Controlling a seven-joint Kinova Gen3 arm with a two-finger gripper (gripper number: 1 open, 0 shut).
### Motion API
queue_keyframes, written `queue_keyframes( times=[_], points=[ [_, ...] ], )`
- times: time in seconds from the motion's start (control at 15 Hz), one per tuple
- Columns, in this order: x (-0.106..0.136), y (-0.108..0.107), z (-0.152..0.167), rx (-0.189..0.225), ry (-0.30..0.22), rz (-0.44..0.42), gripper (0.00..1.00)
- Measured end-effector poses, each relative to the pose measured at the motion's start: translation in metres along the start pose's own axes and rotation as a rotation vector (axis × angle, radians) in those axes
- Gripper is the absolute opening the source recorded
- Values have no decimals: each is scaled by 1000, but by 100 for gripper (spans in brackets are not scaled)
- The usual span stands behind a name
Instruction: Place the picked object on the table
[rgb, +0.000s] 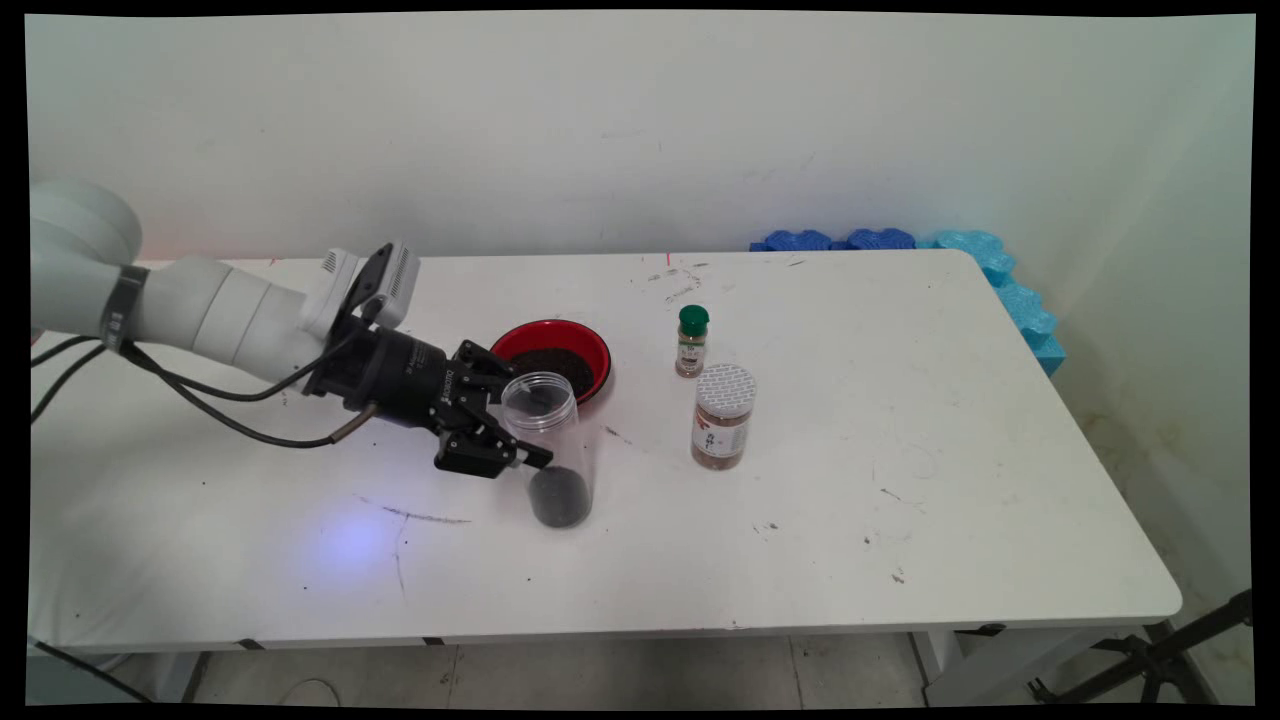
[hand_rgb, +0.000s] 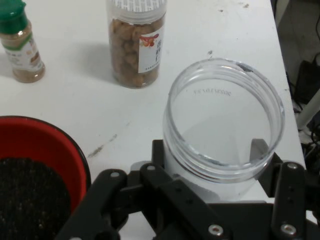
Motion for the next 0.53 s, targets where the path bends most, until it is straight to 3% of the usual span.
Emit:
queue_keyframes(
  times=[0.33, 0.4, 0.53],
  points=[
    [-4, 1, 2, 7, -1, -9, 0],
    [-5, 1, 2, 7, -1, -10, 100],
    [-6, 1, 2, 7, -3, -10, 100]
  ],
)
